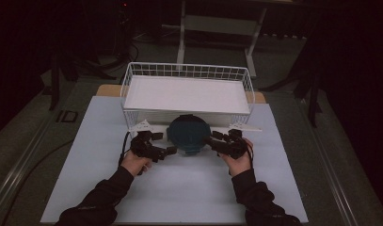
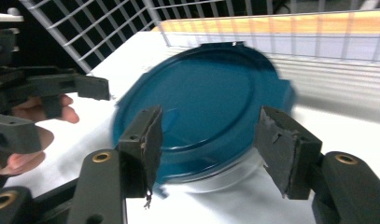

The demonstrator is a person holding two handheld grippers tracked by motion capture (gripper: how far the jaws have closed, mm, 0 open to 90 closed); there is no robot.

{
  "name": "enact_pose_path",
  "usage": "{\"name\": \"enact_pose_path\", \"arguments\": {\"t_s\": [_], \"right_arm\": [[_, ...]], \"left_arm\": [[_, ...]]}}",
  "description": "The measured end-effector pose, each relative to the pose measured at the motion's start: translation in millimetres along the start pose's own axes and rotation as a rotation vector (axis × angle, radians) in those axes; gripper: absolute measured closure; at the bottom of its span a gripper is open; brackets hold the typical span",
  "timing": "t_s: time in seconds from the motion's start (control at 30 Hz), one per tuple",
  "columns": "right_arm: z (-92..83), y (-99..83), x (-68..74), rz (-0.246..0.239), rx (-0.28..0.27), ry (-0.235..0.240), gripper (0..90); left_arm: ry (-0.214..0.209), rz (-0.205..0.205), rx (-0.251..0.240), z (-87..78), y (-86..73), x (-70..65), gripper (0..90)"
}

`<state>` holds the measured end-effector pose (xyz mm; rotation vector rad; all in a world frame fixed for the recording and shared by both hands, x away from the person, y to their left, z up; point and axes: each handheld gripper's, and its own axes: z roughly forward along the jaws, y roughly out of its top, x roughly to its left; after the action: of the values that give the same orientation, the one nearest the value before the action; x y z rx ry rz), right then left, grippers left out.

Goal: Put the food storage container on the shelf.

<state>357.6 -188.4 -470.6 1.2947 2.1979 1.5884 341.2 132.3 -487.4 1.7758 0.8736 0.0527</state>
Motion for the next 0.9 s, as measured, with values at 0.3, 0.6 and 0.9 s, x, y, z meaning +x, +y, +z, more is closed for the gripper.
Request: {"name": "enact_pose_path", "arguments": {"t_s": [0.3, 0.6, 0.9], "right_arm": [[-8.2, -12.6, 33.7, -0.017, 0.062, 0.044, 61.7], [9.4, -43.7, 44.1, -0.050, 0.200, 0.072, 89.9], [25.3, -43.9, 39.7, -0.055, 0.210, 0.030, 89.9]], "left_arm": [[0.015, 0.044, -0.003, -20.1, -12.6, -19.8, 0.5], [0.053, 0.076, -0.020, -29.4, -26.6, -29.9, 0.5], [0.069, 0.093, -0.042, -34.2, -29.8, -32.7, 0.5]]}}
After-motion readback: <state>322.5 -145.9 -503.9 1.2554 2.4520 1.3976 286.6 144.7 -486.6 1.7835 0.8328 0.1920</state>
